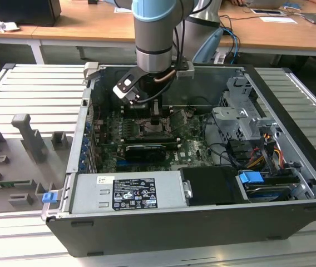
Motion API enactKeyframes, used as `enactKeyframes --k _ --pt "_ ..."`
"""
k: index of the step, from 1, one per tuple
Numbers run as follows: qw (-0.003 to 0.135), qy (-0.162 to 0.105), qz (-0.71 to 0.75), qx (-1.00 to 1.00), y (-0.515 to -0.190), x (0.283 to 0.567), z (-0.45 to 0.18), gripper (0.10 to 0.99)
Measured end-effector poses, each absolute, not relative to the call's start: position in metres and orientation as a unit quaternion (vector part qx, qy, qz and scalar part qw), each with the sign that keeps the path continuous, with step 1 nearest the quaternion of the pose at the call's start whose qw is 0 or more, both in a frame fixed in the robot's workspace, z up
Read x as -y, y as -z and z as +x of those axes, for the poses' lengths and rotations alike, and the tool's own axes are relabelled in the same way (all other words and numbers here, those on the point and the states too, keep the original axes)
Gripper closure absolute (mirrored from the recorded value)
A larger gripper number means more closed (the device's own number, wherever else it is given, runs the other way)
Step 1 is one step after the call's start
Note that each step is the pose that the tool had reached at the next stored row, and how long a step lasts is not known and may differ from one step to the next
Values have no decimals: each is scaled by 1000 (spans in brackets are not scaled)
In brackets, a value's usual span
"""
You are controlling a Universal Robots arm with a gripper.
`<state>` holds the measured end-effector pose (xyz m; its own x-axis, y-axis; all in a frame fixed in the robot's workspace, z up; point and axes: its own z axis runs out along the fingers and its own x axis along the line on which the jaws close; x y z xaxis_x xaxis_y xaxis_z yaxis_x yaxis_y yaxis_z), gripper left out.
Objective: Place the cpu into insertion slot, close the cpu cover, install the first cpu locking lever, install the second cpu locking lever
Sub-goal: 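Close the cpu cover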
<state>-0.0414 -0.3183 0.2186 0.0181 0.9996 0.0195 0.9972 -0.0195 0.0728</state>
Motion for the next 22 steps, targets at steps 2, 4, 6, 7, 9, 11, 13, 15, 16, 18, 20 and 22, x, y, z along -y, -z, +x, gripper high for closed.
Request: enactKeyframes --k 2,4,6,7,9,11,13,15,16,18,20,22 --pt "19 -33 713 -700 -220 318 -41 980" --pt "19 -33 713 -700 -220 318 -41 980" --pt "19 -32 713 -700 -221 318 -41 980" --pt "19 -32 713 -700 -221 318 -41 980" --pt "19 -32 713 -700 -222 318 -41 980" --pt "19 -32 713 -700 -227 318 -41 980" --pt "17 -31 713 -700 -244 318 -37 980" --pt "18 -29 713 -700 -253 317 -26 980" --pt "18 -29 713 -700 -253 317 -24 980" --pt "18 -29 713 -700 -255 317 -24 980" --pt "19 -29 713 -700 -260 317 -24 980" --pt "20 -28 713 -700 -261 317 -24 980"
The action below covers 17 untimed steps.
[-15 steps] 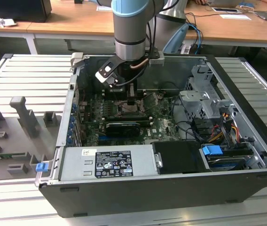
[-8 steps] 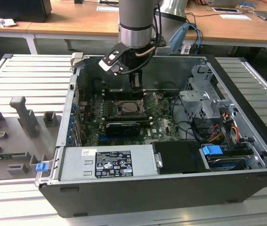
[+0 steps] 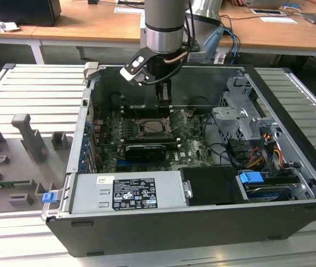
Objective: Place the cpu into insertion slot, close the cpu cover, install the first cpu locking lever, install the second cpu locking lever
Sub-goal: 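Close the cpu cover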
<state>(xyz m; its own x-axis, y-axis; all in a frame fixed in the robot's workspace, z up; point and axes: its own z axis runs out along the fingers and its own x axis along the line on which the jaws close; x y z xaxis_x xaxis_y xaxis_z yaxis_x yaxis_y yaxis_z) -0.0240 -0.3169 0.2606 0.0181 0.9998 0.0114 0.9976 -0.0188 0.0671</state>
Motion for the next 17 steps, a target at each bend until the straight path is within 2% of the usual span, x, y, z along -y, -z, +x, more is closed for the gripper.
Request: enactKeyframes --k 10,17 --pt "18 -26 701 -712 -260 317 10 980" --pt "11 -19 693 -721 -259 317 30 980"
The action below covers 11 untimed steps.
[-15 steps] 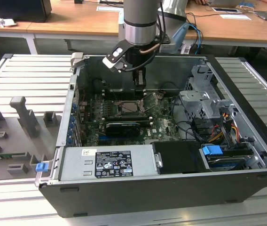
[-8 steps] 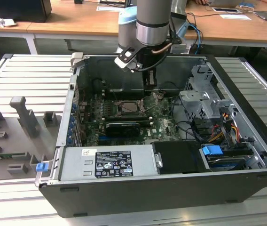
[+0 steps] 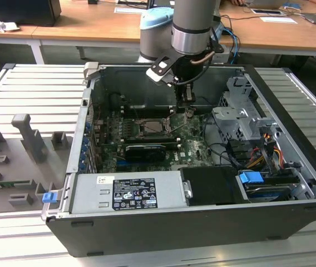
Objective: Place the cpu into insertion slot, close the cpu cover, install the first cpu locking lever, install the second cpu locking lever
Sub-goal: 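Close the cpu cover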
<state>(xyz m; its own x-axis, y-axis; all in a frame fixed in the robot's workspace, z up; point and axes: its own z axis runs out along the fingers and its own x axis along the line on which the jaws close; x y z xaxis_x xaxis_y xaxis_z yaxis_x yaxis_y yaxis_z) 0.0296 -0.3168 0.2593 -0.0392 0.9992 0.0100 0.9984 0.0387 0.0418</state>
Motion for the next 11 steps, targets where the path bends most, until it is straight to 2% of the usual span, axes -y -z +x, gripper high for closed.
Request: enactKeyframes --k 11 --pt "11 -17 690 -723 -257 316 58 980"
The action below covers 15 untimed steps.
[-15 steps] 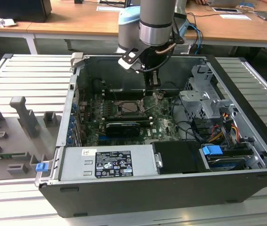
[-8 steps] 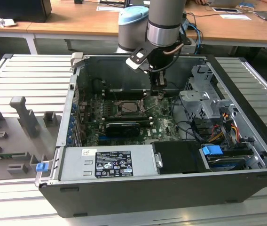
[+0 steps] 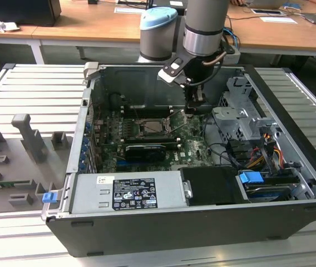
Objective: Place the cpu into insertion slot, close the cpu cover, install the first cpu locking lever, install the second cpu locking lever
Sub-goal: 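Close the cpu cover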
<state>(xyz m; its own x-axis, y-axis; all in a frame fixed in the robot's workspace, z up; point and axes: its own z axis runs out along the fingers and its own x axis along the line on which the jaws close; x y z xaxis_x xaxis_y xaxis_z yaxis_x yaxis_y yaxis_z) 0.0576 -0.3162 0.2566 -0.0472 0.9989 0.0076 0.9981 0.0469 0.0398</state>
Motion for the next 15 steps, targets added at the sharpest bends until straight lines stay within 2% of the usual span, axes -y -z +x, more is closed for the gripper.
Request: enactKeyframes --k 11,15 --pt "13 -15 690 -723 -249 316 67 980" --pt "6 -8 690 -724 -245 316 67 980"
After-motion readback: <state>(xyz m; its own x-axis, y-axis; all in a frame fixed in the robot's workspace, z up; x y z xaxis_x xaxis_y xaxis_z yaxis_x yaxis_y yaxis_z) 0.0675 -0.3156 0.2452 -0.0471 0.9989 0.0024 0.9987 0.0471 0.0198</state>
